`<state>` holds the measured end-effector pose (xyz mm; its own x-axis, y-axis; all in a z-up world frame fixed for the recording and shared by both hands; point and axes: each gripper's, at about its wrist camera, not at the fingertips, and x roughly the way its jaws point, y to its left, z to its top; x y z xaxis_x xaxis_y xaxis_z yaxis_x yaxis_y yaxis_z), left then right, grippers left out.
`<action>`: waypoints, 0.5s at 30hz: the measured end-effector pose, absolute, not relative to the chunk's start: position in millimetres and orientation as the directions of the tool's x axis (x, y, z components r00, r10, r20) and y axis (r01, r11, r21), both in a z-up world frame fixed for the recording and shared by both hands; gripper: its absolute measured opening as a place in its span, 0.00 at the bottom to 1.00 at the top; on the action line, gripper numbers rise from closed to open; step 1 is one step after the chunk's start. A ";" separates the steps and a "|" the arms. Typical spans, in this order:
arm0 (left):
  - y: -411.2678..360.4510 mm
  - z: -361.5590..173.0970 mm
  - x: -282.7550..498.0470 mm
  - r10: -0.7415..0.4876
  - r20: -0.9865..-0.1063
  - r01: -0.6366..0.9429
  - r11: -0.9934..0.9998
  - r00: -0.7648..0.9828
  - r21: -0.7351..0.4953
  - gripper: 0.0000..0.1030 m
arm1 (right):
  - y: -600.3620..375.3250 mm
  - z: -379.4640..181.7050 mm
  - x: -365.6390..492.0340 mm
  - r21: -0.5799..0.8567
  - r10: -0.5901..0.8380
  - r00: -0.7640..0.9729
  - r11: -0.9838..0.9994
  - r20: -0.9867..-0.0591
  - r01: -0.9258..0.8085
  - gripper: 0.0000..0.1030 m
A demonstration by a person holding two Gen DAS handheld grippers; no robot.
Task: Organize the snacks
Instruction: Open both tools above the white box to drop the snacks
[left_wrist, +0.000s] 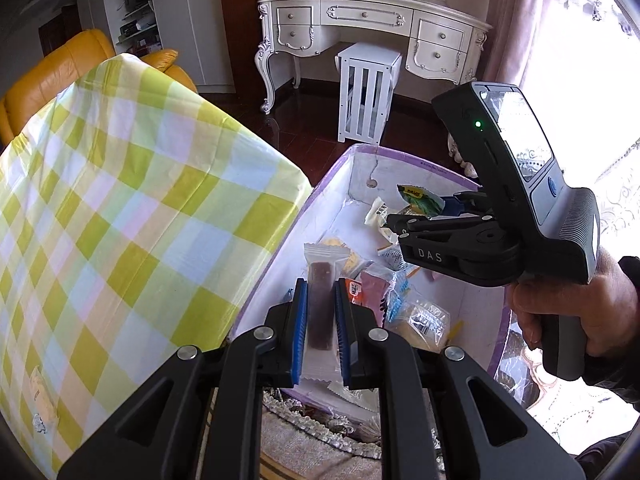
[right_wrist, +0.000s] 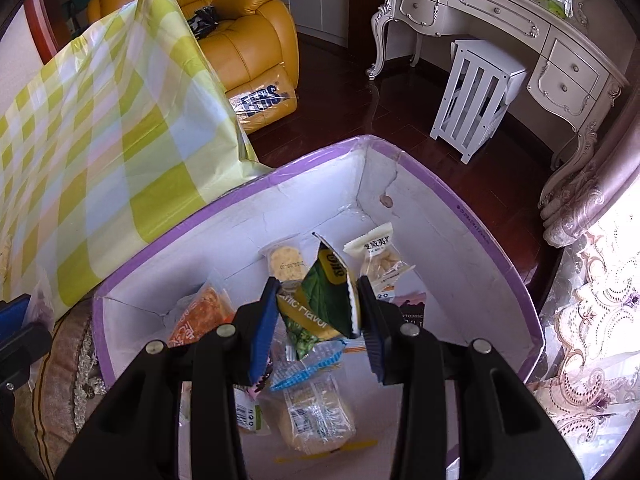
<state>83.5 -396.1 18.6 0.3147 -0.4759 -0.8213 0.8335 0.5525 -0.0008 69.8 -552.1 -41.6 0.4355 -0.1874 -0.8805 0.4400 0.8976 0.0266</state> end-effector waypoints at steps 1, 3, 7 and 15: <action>-399.0 18.0 82.8 -0.476 -0.822 0.837 0.547 0.311 0.000 0.13 | -554.1 -42.6 68.9 0.025 -0.190 0.433 0.895 -0.881 0.445 0.38; -404.3 16.9 80.6 -0.477 -0.824 0.843 0.538 0.305 0.001 0.13 | -557.3 -44.5 68.5 0.023 -0.195 0.426 0.890 -0.883 0.455 0.38; -411.5 14.9 79.0 -0.477 -0.828 0.851 0.526 0.295 0.001 0.13 | -562.2 -46.5 66.6 0.020 -0.203 0.418 0.882 -0.886 0.471 0.39; -412.4 11.4 81.9 -0.469 -0.835 0.850 0.527 0.288 -0.003 0.31 | -565.2 -46.8 65.2 0.015 -0.216 0.411 0.871 -0.886 0.490 0.56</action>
